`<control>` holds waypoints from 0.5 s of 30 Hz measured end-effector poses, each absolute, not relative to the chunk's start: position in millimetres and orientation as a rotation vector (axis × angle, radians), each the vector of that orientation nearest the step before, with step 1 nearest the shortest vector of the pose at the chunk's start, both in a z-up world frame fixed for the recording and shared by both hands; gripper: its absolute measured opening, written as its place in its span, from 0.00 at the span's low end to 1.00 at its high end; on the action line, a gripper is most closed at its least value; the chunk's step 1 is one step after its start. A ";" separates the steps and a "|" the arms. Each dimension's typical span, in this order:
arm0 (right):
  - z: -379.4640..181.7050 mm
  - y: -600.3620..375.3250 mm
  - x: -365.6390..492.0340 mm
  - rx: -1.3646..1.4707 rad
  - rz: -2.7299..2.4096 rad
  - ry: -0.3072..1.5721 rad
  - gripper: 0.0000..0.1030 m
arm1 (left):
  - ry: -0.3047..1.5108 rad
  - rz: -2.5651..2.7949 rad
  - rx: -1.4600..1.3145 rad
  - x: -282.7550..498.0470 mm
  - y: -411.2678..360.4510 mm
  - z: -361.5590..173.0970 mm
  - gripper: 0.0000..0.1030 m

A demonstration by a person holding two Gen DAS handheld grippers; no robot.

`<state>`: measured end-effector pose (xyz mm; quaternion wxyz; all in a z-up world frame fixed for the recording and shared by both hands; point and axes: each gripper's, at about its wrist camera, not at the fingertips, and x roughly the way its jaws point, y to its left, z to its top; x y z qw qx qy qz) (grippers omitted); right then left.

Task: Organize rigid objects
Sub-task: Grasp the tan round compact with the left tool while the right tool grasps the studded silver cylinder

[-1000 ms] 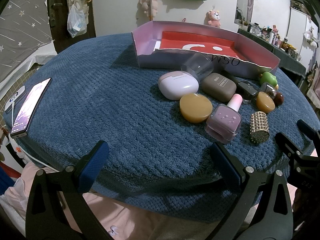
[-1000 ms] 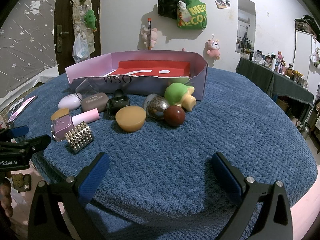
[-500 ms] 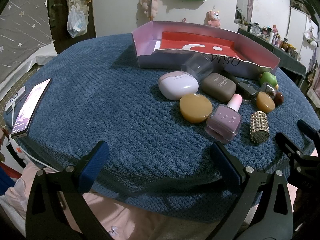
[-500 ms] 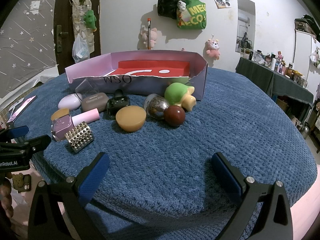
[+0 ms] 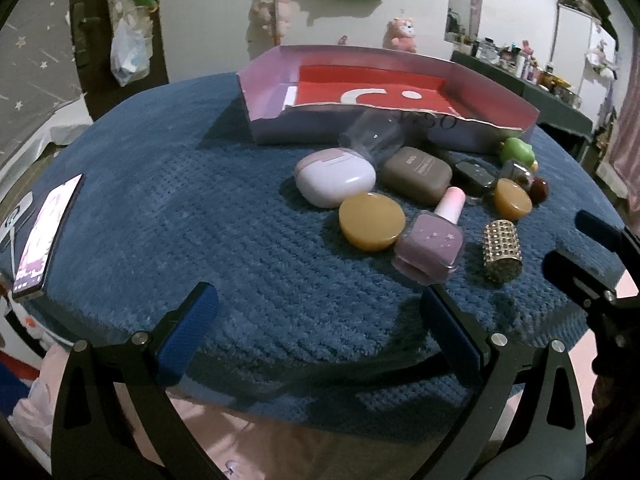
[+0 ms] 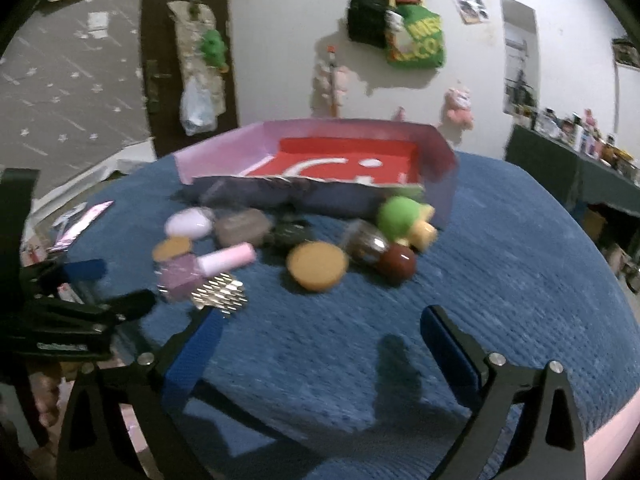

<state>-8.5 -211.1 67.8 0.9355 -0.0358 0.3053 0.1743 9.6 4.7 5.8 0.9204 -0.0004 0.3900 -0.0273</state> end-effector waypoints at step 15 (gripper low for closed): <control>57.9 -169.8 -5.5 -0.146 0.477 0.648 0.78 | 0.791 -0.113 0.036 30.7 6.3 5.7 0.67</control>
